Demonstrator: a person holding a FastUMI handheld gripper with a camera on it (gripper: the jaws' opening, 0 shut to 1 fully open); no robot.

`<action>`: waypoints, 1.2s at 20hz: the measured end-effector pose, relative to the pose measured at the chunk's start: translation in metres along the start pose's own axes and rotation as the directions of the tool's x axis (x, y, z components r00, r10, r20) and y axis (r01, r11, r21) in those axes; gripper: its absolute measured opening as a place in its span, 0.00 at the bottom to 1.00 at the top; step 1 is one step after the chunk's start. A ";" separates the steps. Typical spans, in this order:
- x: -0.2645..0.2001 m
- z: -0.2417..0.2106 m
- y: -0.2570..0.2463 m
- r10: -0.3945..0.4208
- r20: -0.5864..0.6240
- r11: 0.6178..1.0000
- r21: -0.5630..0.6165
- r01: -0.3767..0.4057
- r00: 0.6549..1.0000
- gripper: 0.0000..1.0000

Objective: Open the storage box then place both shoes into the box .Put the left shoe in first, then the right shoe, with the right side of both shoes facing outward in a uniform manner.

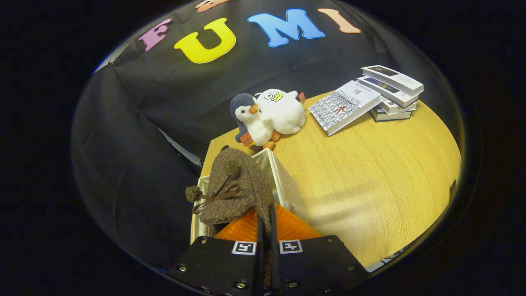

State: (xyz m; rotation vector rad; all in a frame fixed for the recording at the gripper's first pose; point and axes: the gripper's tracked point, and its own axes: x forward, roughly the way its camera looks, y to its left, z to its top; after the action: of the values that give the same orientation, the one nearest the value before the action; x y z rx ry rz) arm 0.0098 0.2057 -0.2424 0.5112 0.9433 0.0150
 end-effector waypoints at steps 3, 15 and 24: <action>0.007 -0.005 -0.003 -0.018 -0.002 1.000 0.005 0.018 1.000 0.07; -0.042 0.059 0.002 0.046 0.220 0.983 -0.185 -0.005 0.974 0.98; -0.119 0.129 -0.026 0.081 0.420 0.931 -0.356 0.082 0.904 0.98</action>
State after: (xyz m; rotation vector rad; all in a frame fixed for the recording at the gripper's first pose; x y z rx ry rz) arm 0.0337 0.1021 -0.1005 0.1516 0.4871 0.0746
